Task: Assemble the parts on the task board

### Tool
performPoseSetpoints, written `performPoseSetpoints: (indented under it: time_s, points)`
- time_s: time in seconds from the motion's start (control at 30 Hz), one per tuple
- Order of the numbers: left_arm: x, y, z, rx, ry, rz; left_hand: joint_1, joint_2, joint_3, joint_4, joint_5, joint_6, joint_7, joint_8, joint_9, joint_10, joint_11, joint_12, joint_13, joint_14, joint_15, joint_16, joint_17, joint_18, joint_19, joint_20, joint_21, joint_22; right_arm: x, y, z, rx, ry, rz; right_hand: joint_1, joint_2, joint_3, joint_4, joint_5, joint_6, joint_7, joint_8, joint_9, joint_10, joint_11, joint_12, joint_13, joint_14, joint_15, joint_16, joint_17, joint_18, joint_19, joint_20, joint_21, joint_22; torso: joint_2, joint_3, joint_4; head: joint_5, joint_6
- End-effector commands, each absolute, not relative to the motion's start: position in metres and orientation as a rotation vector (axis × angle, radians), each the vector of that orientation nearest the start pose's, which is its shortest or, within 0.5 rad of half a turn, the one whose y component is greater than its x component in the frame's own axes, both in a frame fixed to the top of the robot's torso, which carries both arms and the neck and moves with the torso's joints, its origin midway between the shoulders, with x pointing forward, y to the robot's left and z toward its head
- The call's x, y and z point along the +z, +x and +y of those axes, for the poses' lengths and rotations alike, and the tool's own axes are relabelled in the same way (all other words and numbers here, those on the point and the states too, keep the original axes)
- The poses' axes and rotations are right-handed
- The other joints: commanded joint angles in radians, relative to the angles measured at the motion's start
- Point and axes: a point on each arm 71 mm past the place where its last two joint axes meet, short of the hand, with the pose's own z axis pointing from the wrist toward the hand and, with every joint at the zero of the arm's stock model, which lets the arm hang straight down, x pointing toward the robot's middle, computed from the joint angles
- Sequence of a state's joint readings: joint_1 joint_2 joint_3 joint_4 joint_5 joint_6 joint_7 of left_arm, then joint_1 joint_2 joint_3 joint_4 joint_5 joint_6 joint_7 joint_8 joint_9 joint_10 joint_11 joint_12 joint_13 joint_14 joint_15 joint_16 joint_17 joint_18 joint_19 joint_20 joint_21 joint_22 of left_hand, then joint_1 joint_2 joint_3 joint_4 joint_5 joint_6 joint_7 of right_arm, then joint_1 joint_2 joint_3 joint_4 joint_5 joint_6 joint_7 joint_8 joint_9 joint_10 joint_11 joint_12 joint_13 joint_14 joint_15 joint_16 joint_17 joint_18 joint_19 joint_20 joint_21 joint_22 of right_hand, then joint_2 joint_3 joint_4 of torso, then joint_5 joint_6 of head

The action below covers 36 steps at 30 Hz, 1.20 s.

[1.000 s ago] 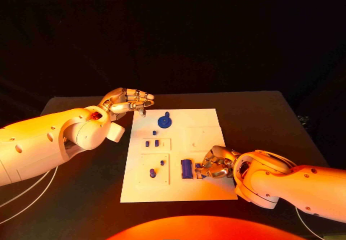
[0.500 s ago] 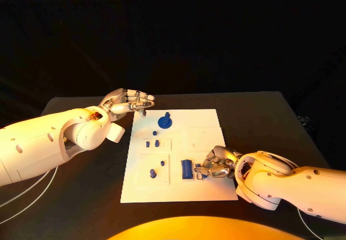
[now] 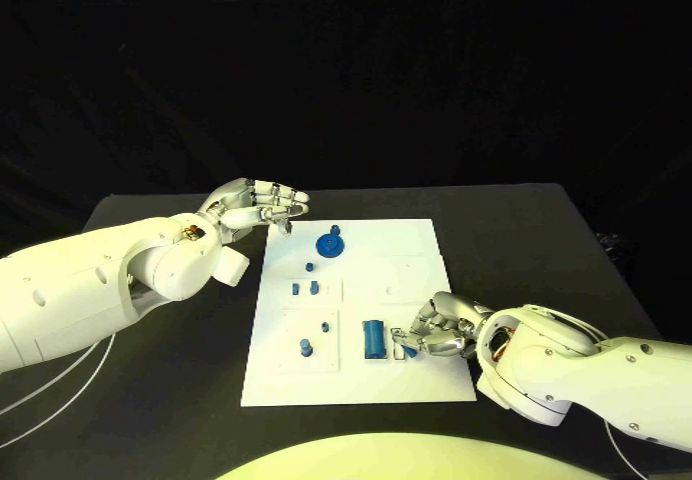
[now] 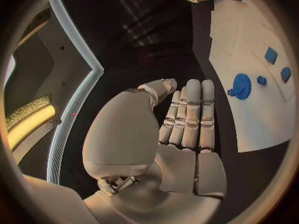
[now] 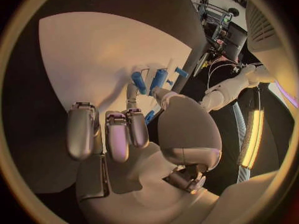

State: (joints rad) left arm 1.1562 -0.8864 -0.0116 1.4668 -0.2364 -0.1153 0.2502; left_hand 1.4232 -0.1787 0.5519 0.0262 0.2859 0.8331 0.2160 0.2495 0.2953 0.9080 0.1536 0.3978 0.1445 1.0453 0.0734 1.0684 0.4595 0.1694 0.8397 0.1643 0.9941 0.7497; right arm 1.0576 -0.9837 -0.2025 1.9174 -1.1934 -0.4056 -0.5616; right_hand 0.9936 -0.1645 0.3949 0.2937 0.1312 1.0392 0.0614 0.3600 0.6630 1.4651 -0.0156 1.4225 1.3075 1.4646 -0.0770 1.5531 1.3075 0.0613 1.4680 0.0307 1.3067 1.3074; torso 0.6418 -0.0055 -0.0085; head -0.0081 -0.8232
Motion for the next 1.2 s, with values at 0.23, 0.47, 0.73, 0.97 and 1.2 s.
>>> performPoseSetpoints:
  time_s: [0.23,0.47,0.73,0.97,1.2]
  points:
    - [-0.1987,0.488,0.2331,-1.493,-0.923,1.688,0.001,0.008,0.005,0.001,0.006,-0.006,0.009,0.005,0.002,-0.008,0.001,0.004,0.001,-0.006,-0.002,0.003,-0.001,0.016,0.005,0.001,0.0,0.0,-0.2757,0.3447,-0.185,0.573,0.349,2.185,0.037,0.035,0.062,-0.031,0.0,0.01,-0.008,0.01,0.008,0.052,-0.003,0.006,0.19,0.099,-0.001,0.004,0.229,-0.017,0.039,0.002,0.008,0.205,0.0,-0.0007,0.0003,-0.002,-0.001]
    - [-0.1987,0.488,0.2337,-1.491,-0.923,1.688,0.001,0.009,0.006,0.001,0.006,-0.006,0.009,0.005,0.002,-0.008,0.001,0.005,0.0,-0.006,-0.003,0.003,-0.002,0.016,0.005,0.0,0.0,0.0,-0.2767,0.3445,-0.1828,0.578,0.345,2.2,0.072,0.055,0.13,-0.073,-0.001,0.011,-0.011,0.013,0.016,0.054,-0.007,0.008,0.191,0.099,-0.004,0.005,0.23,-0.017,0.04,-0.002,0.012,0.205,0.0,-0.0006,0.0004,-0.003,-0.002]
    - [-0.1987,0.4879,0.2337,-1.49,-0.922,1.689,0.002,0.009,0.006,0.001,0.006,-0.006,0.009,0.005,0.002,-0.008,0.001,0.005,0.0,-0.006,-0.003,0.003,-0.002,0.016,0.005,0.0,0.0,0.0,-0.2781,0.3457,-0.184,0.57,0.342,2.208,0.073,0.042,0.144,-0.089,-0.003,0.008,-0.011,0.014,0.019,0.053,-0.006,0.004,0.189,0.099,-0.004,0.004,0.229,-0.017,0.039,-0.002,0.009,0.205,0.0,-0.001,0.0003,-0.003,-0.003]
    - [-0.1988,0.4879,0.234,-1.488,-0.923,1.689,0.003,0.009,0.007,0.0,0.006,-0.006,0.009,0.005,0.002,-0.008,0.001,0.006,0.0,-0.006,-0.003,0.003,-0.002,0.016,0.005,0.0,0.0,0.0,-0.2784,0.3472,-0.1863,0.561,0.338,2.197,0.069,0.027,0.148,-0.098,-0.005,0.007,-0.01,0.014,0.02,0.052,-0.006,0.003,0.189,0.099,-0.004,0.004,0.228,-0.016,0.038,-0.002,0.005,0.204,0.0,-0.0004,0.0003,-0.004,-0.004]
    - [-0.1988,0.4881,0.2341,-1.487,-0.923,1.689,0.003,0.009,0.007,0.0,0.006,-0.006,0.009,0.005,0.002,-0.008,0.001,0.006,0.0,-0.006,-0.003,0.003,-0.002,0.016,0.005,0.0,0.0,0.0,-0.2774,0.3498,-0.1894,0.558,0.34,2.167,0.044,0.014,0.148,-0.09,-0.006,0.002,-0.005,0.011,0.021,0.051,-0.002,0.0,0.188,0.099,-0.001,0.003,0.227,-0.016,0.037,0.0,0.001,0.203,0.0,0.0001,-0.0004,-0.004,-0.002]
